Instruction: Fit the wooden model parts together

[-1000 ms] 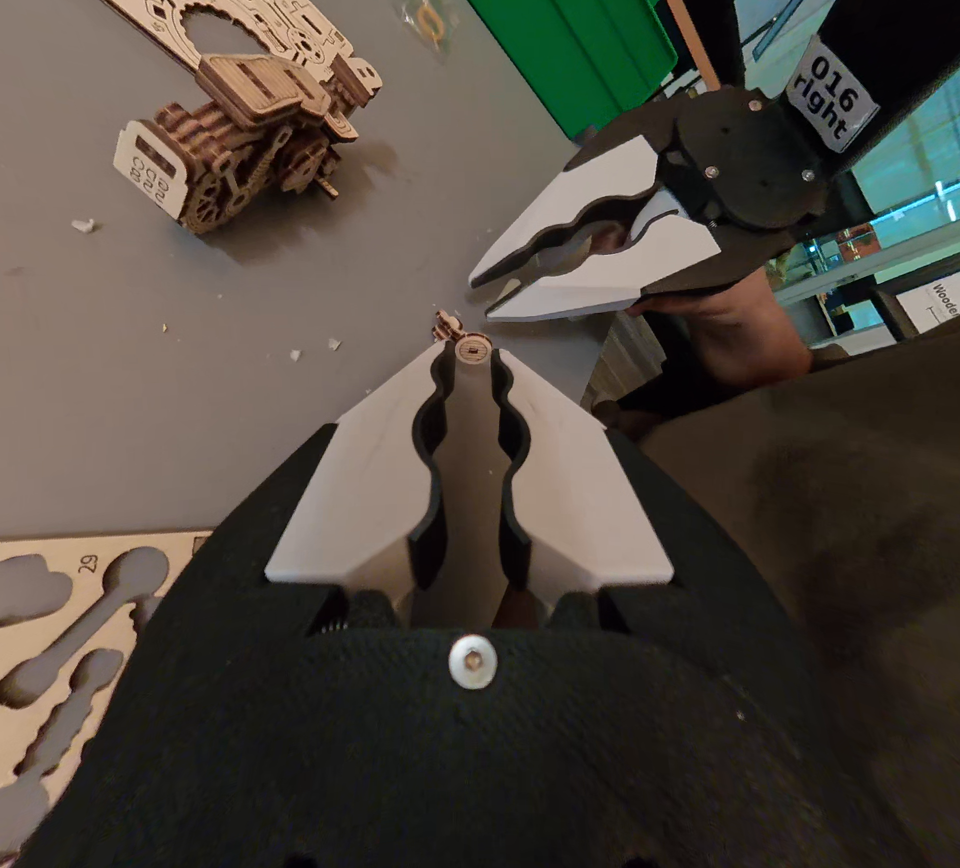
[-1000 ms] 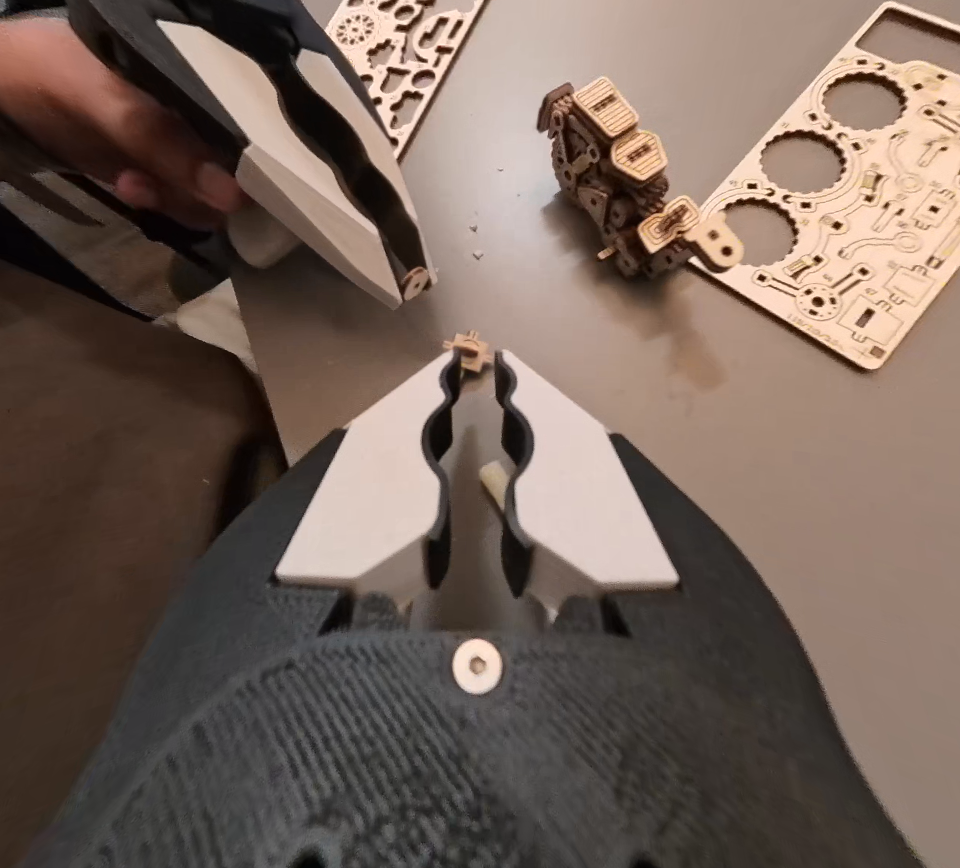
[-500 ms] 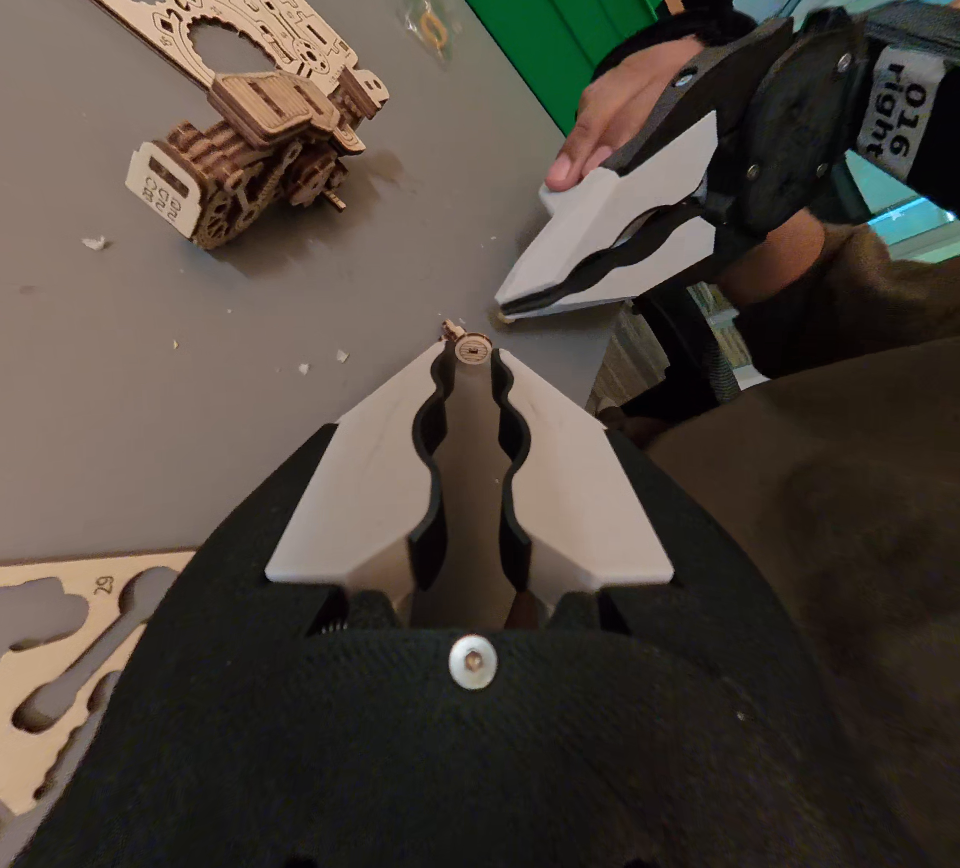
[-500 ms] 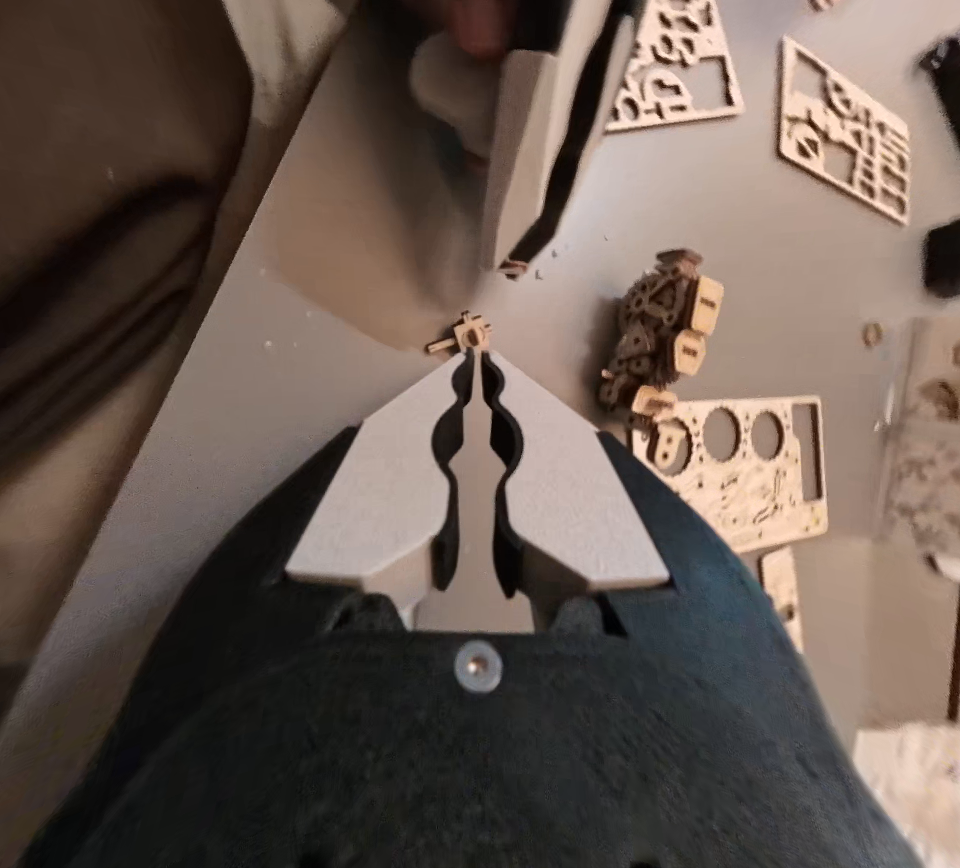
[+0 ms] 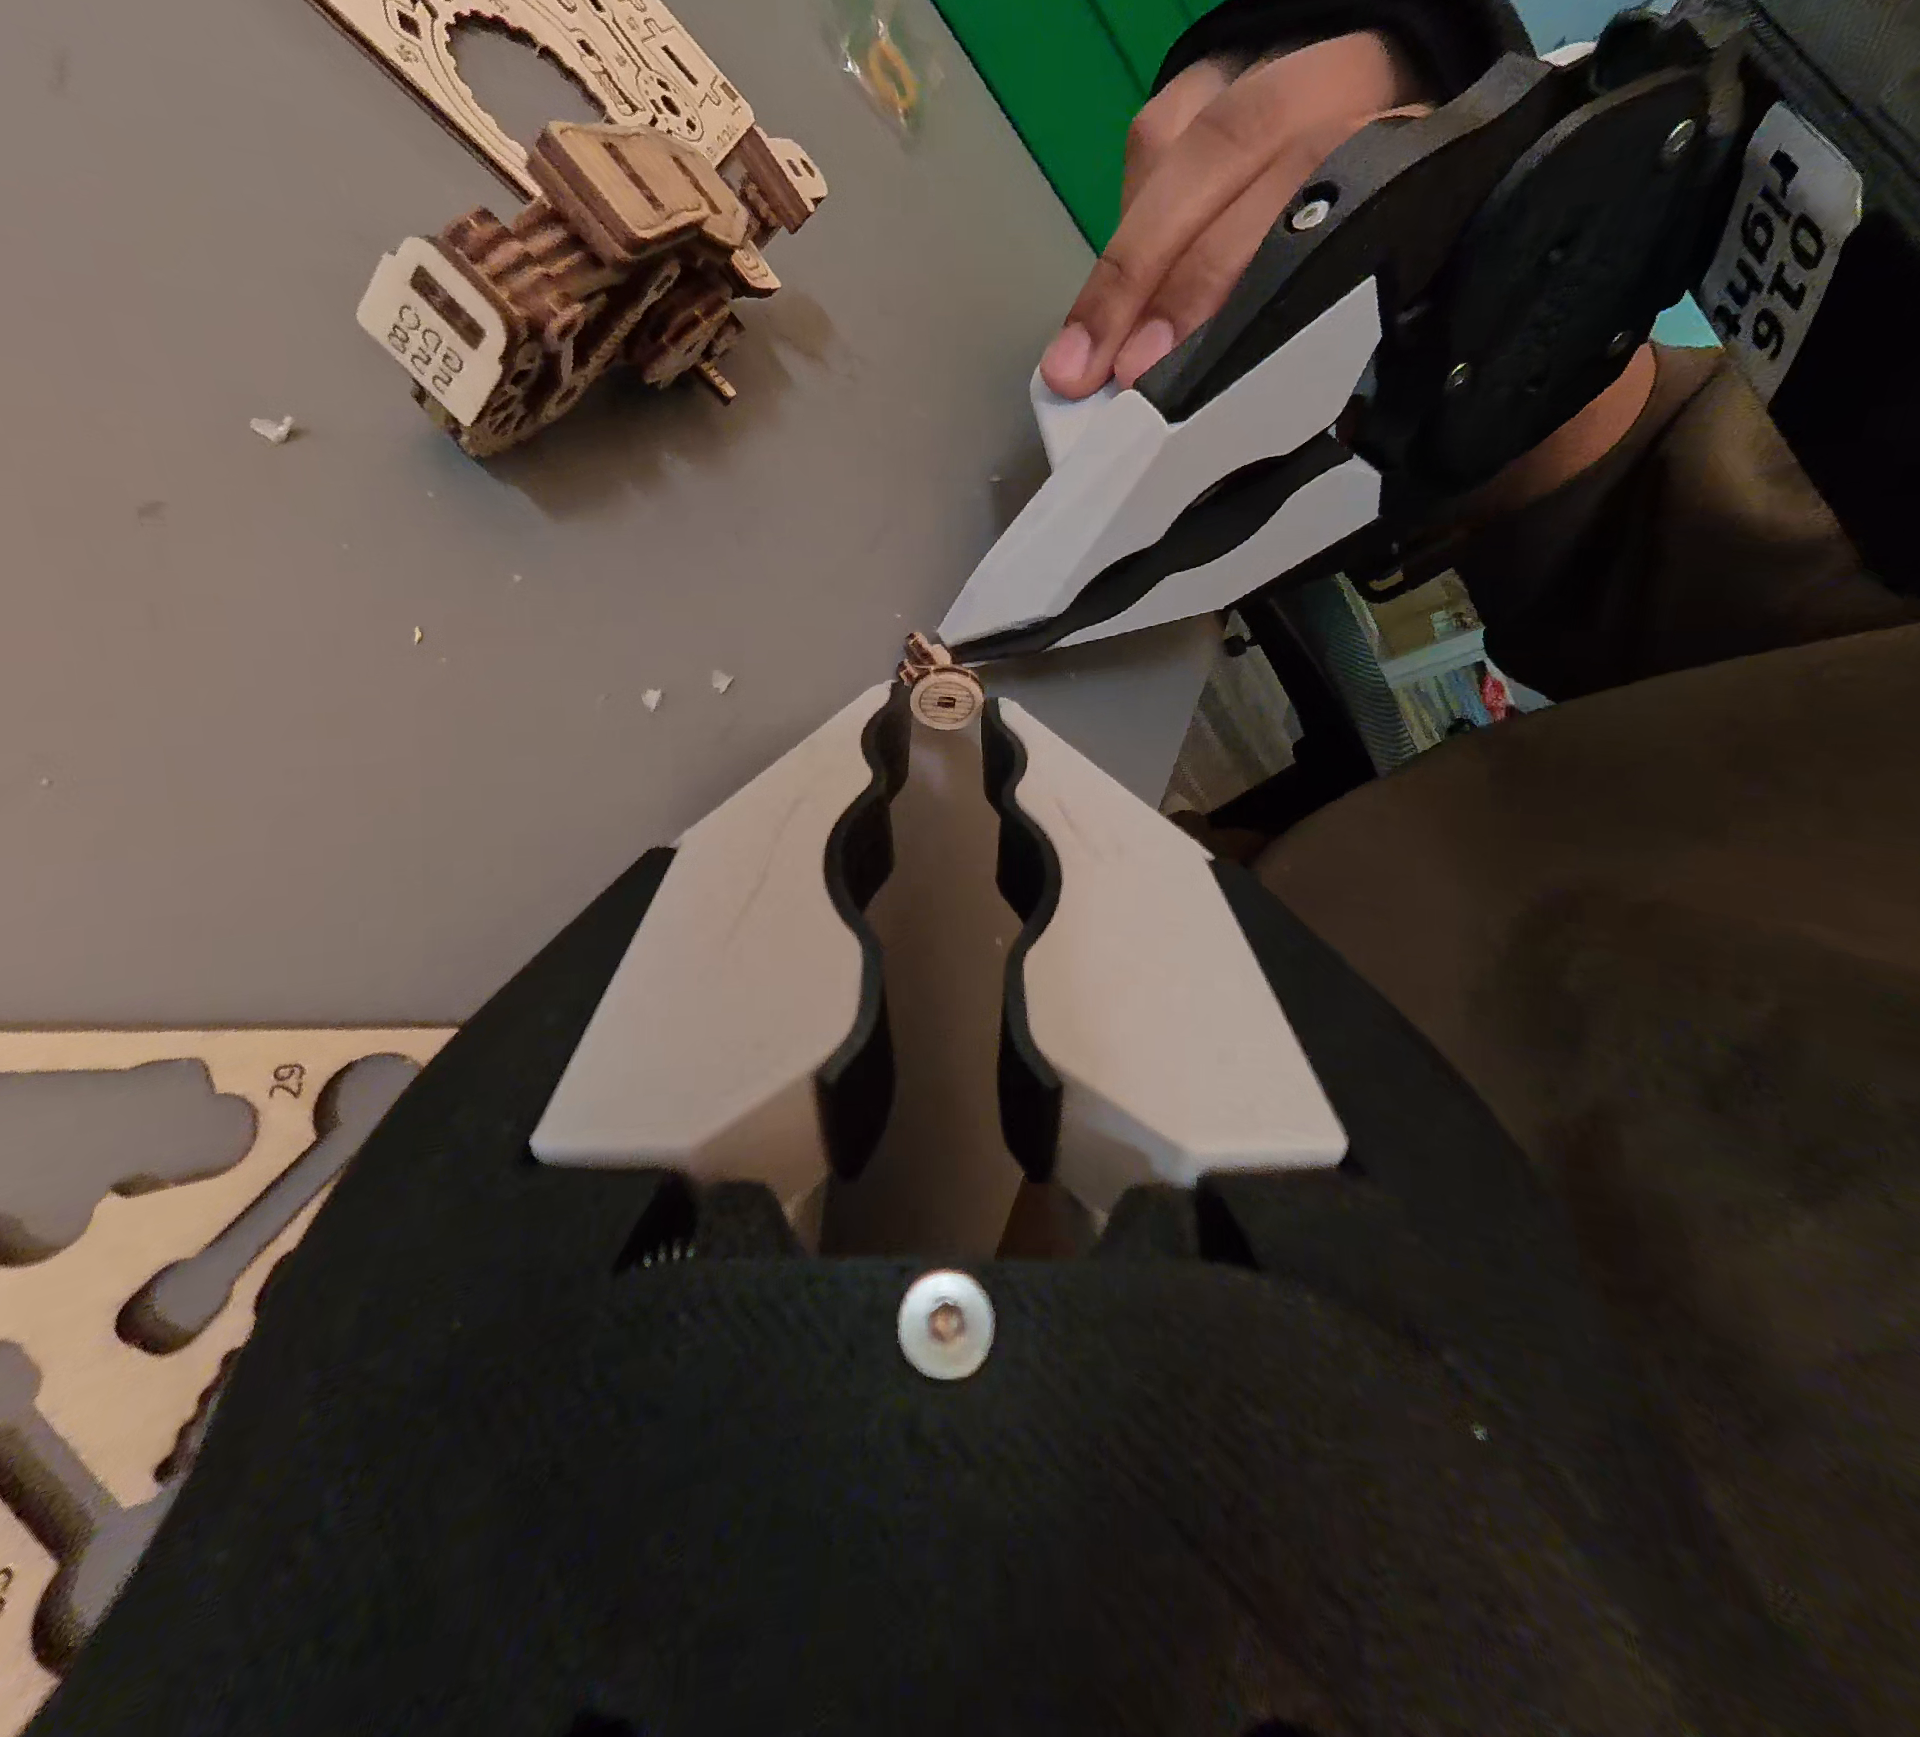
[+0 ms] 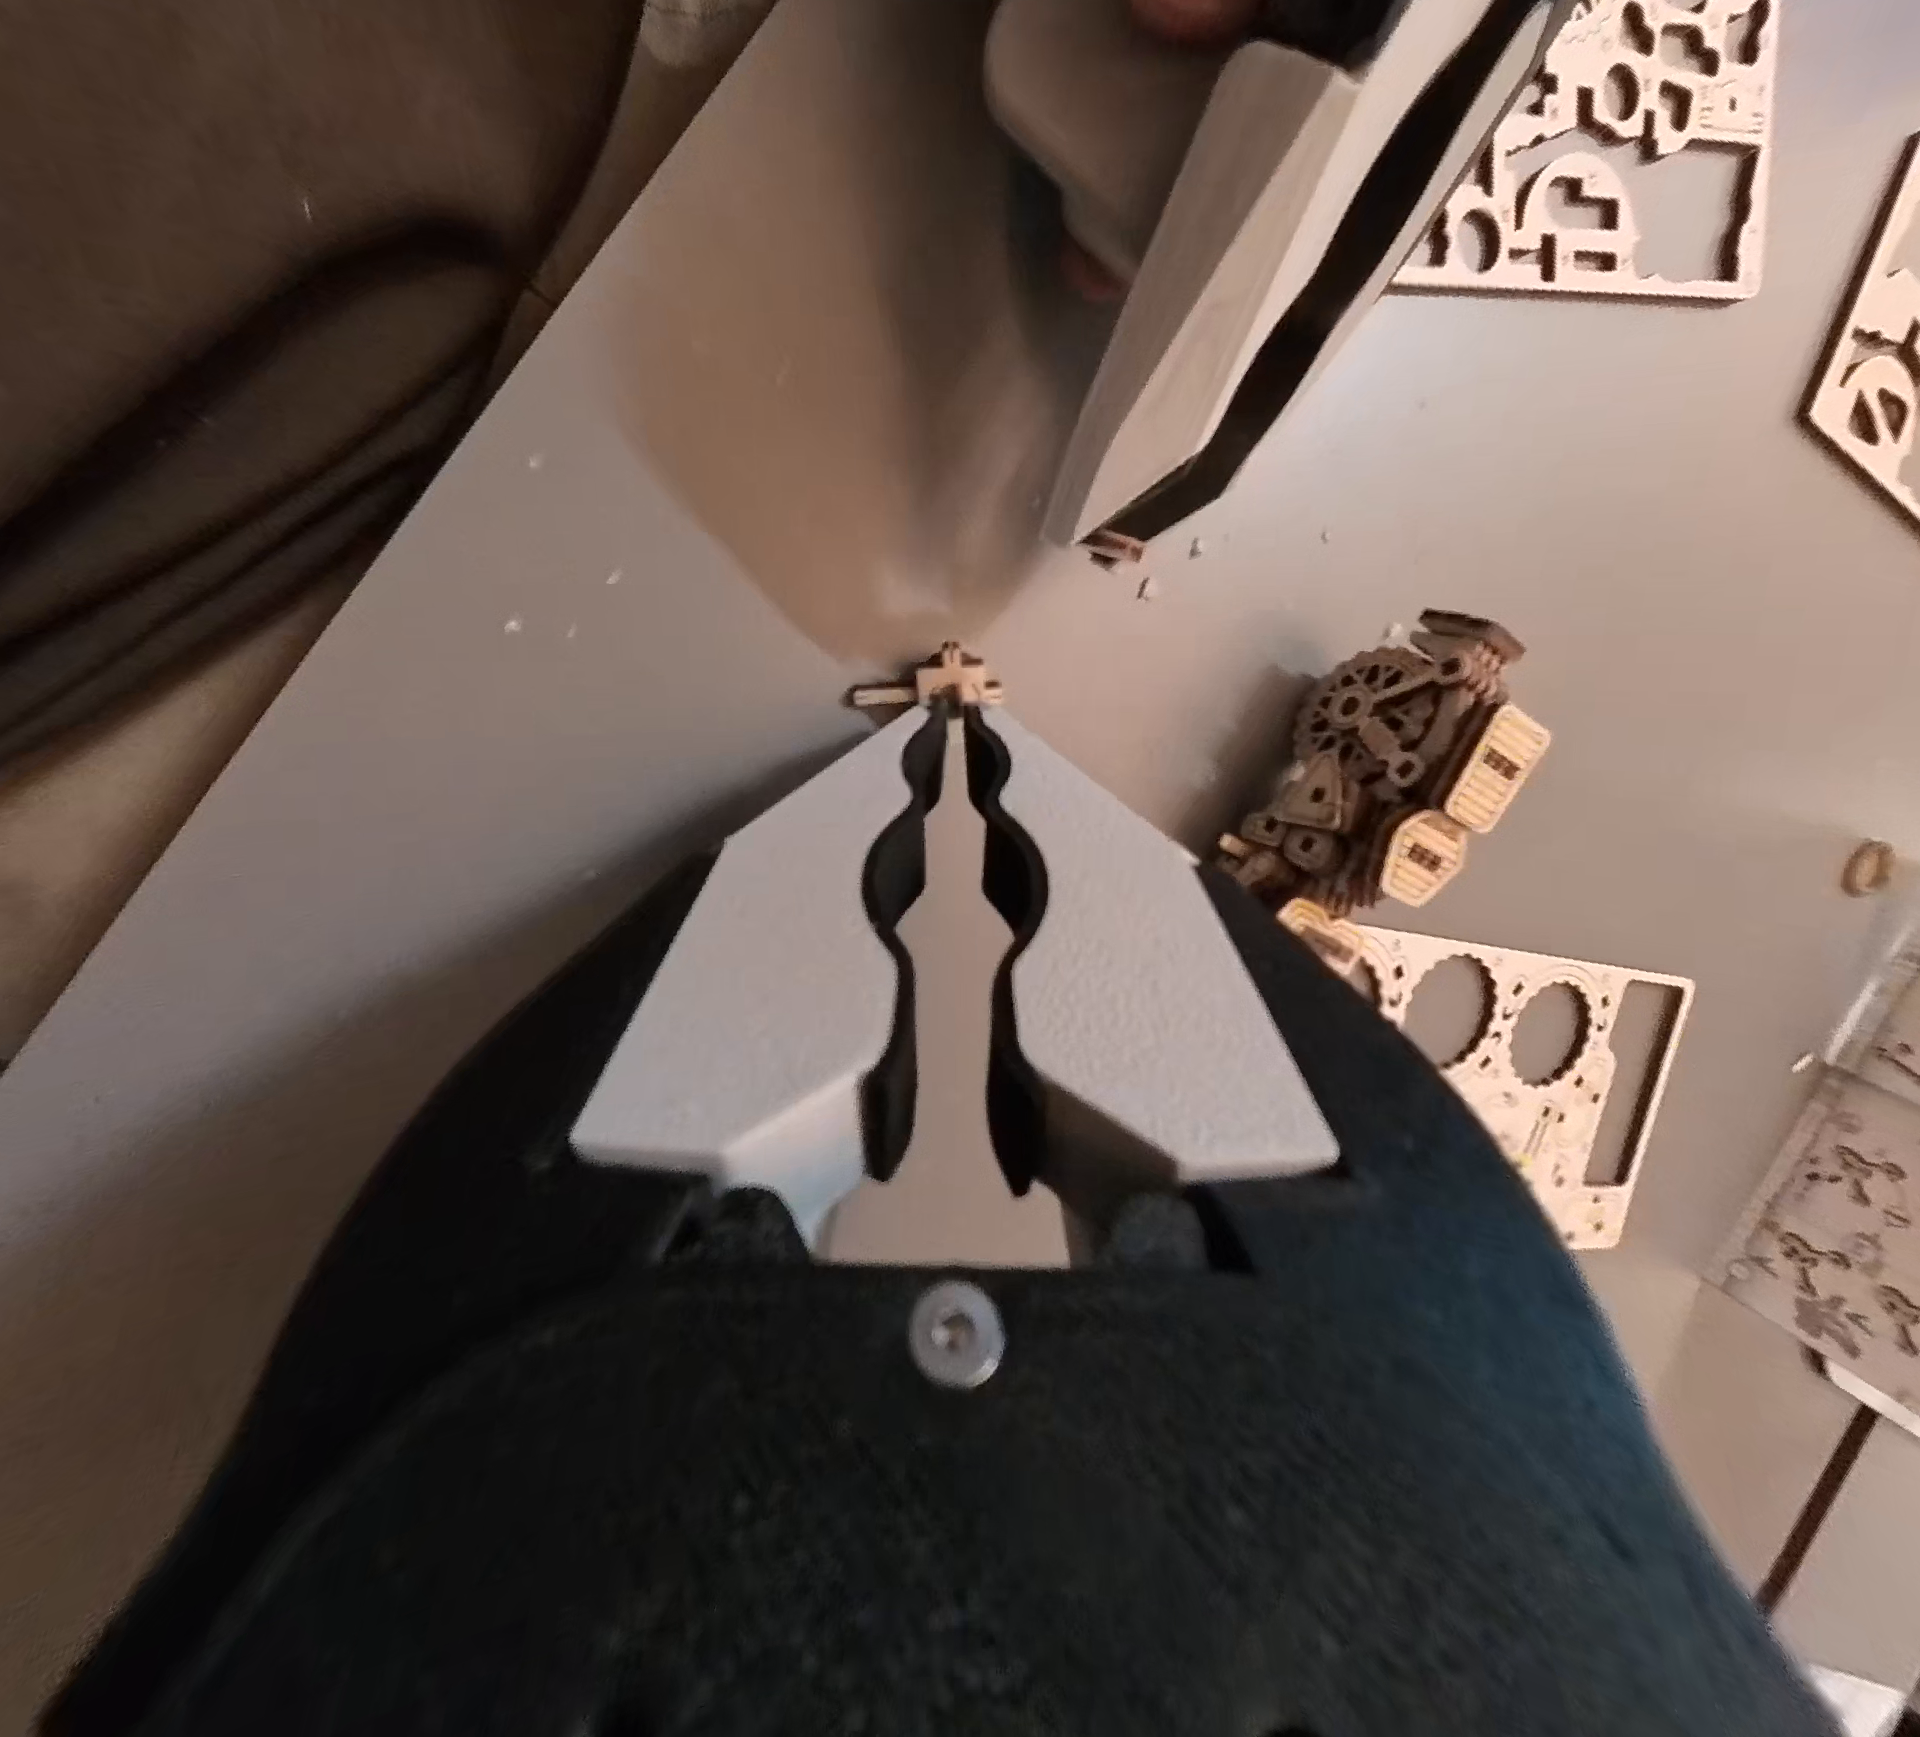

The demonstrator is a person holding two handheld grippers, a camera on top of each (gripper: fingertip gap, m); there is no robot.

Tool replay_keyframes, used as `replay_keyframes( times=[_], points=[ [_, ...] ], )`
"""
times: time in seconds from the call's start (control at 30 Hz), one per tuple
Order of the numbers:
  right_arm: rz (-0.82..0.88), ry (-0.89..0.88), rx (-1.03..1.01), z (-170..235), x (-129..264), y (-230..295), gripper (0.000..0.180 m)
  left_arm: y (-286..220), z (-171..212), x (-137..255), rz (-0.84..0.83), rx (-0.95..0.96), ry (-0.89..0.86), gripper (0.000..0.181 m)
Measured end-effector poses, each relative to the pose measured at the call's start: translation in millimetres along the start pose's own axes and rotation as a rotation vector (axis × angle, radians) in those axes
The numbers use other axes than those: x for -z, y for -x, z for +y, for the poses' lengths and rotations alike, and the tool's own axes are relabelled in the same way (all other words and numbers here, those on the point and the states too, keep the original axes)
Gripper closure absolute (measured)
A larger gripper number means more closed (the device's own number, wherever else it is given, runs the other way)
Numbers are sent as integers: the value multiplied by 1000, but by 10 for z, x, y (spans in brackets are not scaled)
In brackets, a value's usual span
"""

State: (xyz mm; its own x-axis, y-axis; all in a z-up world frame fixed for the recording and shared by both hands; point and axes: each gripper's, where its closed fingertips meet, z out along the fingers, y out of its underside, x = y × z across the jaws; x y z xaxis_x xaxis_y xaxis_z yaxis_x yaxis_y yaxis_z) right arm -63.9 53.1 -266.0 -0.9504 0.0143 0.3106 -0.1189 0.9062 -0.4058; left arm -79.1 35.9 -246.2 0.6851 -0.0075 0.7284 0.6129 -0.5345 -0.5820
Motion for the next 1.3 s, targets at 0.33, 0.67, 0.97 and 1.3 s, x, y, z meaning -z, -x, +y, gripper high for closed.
replay_keyframes(
  times=[0.33,0.67,0.97,1.3],
  points=[
    [-44,18,18,-34,-11,-39,177,2,-2,-1,11,13,3,169],
    [-101,25,4,-42,-5,-29,173,1,-3,0,17,20,4,169],
    [-128,22,2,-44,2,-5,175,0,-24,7,25,31,-7,169],
    [-151,22,-3,-46,-41,21,178,-2,-20,5,29,34,-4,168]
  ],
)
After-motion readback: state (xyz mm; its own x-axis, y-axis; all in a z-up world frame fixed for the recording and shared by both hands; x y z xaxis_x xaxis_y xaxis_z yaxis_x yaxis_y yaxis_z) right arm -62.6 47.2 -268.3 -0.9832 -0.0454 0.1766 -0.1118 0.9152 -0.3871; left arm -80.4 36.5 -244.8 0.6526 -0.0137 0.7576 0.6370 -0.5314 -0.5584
